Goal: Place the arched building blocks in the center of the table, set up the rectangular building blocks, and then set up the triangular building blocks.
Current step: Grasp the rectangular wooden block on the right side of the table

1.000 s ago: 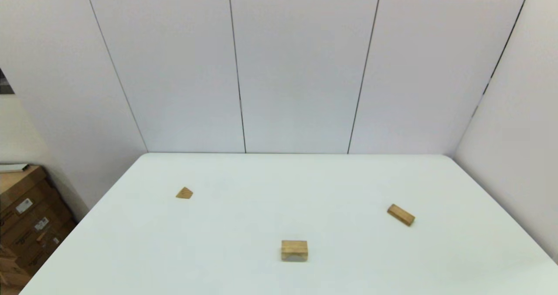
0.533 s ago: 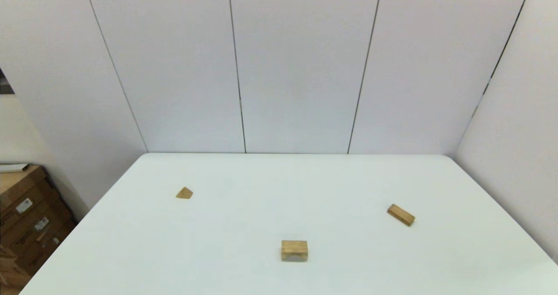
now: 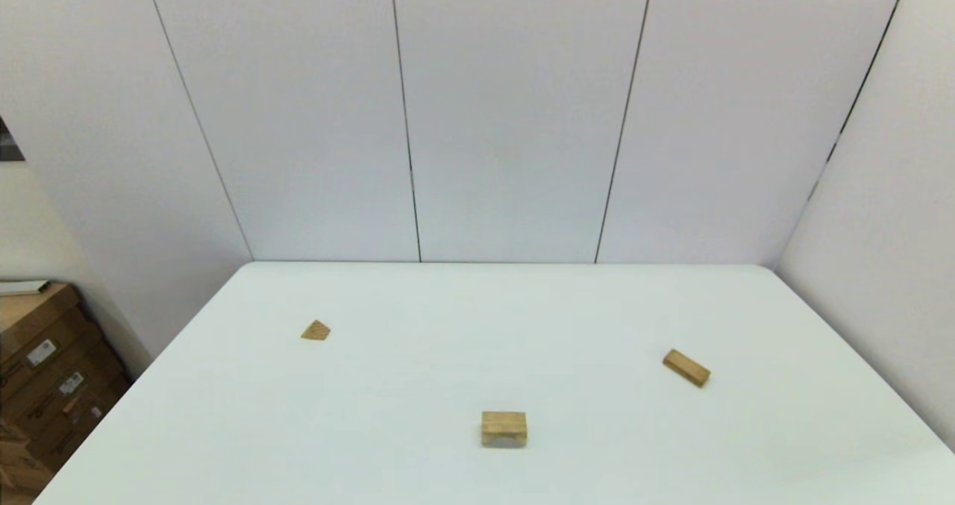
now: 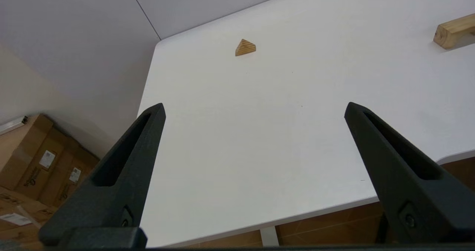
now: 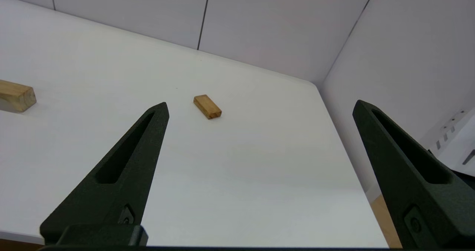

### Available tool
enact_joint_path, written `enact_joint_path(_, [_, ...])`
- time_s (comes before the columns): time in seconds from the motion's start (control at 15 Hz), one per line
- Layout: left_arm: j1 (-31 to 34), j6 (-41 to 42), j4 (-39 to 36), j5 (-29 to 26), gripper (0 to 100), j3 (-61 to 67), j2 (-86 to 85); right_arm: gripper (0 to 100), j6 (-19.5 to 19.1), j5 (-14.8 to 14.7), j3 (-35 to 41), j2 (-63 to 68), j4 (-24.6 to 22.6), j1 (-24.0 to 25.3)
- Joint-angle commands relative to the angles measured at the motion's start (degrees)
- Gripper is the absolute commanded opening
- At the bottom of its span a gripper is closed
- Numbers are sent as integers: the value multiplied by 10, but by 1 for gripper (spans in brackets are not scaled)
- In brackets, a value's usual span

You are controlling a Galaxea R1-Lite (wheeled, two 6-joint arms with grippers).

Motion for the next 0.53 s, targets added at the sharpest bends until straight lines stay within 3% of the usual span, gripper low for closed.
enact_joint_path(0.07, [0, -18, -31, 0, 100, 20, 0, 100, -1, 0, 1, 0, 0, 0])
enact_joint_path(0.4, [0, -56, -143, 12, 100, 66, 0, 100, -1, 0, 1, 0, 0, 0])
enact_joint_path(0.53, [0, -76, -137, 14, 100, 67, 0, 100, -1, 0, 1, 0, 0, 0])
